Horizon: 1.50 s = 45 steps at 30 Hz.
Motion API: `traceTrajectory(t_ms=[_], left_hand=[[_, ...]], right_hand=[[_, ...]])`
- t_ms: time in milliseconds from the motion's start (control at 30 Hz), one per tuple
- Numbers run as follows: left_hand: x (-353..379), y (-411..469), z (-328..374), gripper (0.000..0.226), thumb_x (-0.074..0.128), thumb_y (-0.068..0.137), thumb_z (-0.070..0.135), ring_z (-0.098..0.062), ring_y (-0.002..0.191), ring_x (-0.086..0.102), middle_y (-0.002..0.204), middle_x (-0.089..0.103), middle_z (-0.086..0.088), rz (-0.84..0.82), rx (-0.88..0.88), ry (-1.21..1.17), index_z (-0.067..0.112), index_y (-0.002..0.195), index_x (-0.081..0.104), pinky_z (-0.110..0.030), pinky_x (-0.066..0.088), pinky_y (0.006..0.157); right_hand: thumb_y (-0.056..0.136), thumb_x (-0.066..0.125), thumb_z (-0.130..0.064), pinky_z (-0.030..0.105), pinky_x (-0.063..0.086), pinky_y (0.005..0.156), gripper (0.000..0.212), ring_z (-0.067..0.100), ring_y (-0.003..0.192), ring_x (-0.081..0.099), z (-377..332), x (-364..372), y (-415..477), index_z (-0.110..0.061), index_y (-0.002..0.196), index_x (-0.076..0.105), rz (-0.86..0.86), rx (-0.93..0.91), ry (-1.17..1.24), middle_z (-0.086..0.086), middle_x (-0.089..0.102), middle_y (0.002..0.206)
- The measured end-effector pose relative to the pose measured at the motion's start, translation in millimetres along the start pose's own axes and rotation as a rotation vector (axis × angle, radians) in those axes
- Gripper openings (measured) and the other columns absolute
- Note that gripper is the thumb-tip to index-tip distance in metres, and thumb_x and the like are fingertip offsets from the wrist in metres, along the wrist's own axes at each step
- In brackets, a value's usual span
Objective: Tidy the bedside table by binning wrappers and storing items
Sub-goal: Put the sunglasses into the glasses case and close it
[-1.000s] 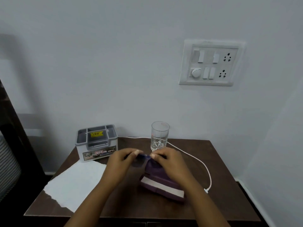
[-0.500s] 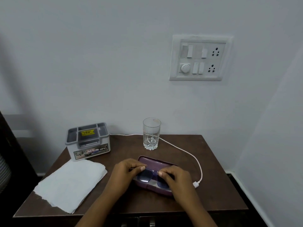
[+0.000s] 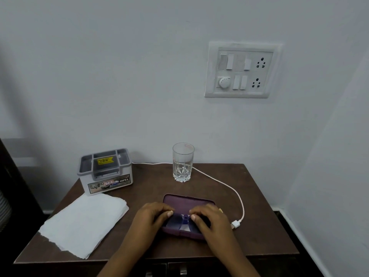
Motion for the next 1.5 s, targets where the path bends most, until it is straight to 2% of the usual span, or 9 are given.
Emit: traceTrajectory(t_ms=[67,267,467,633,767,933,1200,1367,1500], left_hand=[[-1.3,-4.4,-0.4,0.009,0.056,0.08,0.047,0.007,0.093,0.054,0.1,0.061,0.029,-0.005,0.002,-0.036,0.044,0.082,0.065,-0.007,0.038,0.077],[-0.2,-17.0,-19.0,0.069,0.066,0.053,0.077,0.009,0.12,0.041,0.128,0.039,0.025,-0.095,-0.06,-0.109,0.047,0.114,0.054,-0.01,0.039,0.096],[8.3,-18.2,-22.9,0.099,0.09,0.051,0.028,0.001,0.119,0.054,0.129,0.057,0.02,-0.156,-0.136,-0.32,0.035,0.135,0.037,-0.03,0.045,0.102],[4.9,-21.1,-24.4,0.109,0.091,0.05,0.022,0.005,0.113,0.056,0.123,0.056,0.032,-0.107,-0.154,-0.299,0.048,0.134,0.027,-0.019,0.047,0.094],[2.7,-20.6,-25.0,0.123,0.091,0.051,0.03,0.015,0.109,0.052,0.113,0.048,0.05,-0.089,-0.201,-0.253,0.05,0.14,0.008,-0.007,0.044,0.088],[0.5,-19.4,-18.9,0.127,0.089,0.056,0.012,0.032,0.096,0.045,0.097,0.038,0.064,-0.044,-0.209,-0.285,0.032,0.144,-0.001,0.006,0.036,0.076],[-1.1,-18.3,-19.3,0.126,0.089,0.056,0.013,0.01,0.105,0.057,0.114,0.052,0.04,0.011,-0.167,-0.35,0.045,0.139,-0.001,-0.006,0.046,0.078],[-0.7,-18.5,-22.8,0.117,0.088,0.057,0.01,0.008,0.099,0.06,0.112,0.06,0.016,0.031,-0.174,-0.364,0.038,0.141,0.012,-0.008,0.048,0.075],[-5.0,-19.5,-23.7,0.105,0.089,0.054,0.027,0.009,0.106,0.055,0.12,0.056,0.016,0.044,-0.149,-0.269,0.039,0.139,0.029,-0.006,0.044,0.082]], right_hand=[[0.086,0.054,-0.033,0.009,0.037,0.081,0.015,-0.002,0.087,0.057,-1.5,1.3,-1.9,-0.027,0.083,0.068,0.004,-0.033,-0.012,-0.016,0.064,0.085],[0.088,0.054,-0.032,0.016,0.042,0.078,0.013,-0.003,0.089,0.055,-2.1,3.0,-7.5,-0.027,0.087,0.066,0.027,-0.105,-0.056,-0.016,0.06,0.088],[0.085,0.057,-0.04,0.009,0.031,0.097,0.021,-0.006,0.117,0.042,-4.0,0.0,-12.5,-0.033,0.103,0.064,0.093,-0.118,-0.088,-0.017,0.05,0.113],[0.091,0.056,-0.042,0.005,0.029,0.1,0.044,-0.003,0.127,0.037,10.6,-22.4,-5.1,-0.029,0.132,0.048,0.267,0.158,0.165,-0.011,0.041,0.135],[0.097,0.046,-0.031,0.026,0.041,0.103,0.031,0.009,0.118,0.055,42.5,-9.8,7.7,-0.023,0.123,0.059,0.142,0.44,0.478,-0.003,0.061,0.125],[0.095,0.047,-0.041,0.048,0.047,0.099,0.023,0.023,0.103,0.065,48.7,-4.0,13.7,-0.031,0.101,0.068,0.05,0.452,0.54,0.001,0.071,0.104],[0.079,0.051,-0.054,0.038,0.049,0.09,0.028,0.026,0.101,0.061,32.5,-7.6,7.7,-0.03,0.093,0.058,-0.035,0.252,0.545,0.003,0.064,0.101],[0.081,0.05,-0.024,0.012,0.045,0.086,0.03,0.008,0.104,0.061,30.6,-5.1,3.2,-0.021,0.11,0.059,-0.074,0.175,0.532,-0.006,0.067,0.11],[0.083,0.05,-0.013,0.009,0.038,0.093,0.04,0.003,0.112,0.055,20.5,-2.7,-0.4,-0.035,0.111,0.066,-0.144,0.028,0.31,-0.018,0.059,0.114]])
Point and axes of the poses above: each hand's wrist, its own y-axis towards the middle knuckle, its own x-axis out of the palm, z = x × y, the point moved 8 cm from there along y, towards the middle knuckle
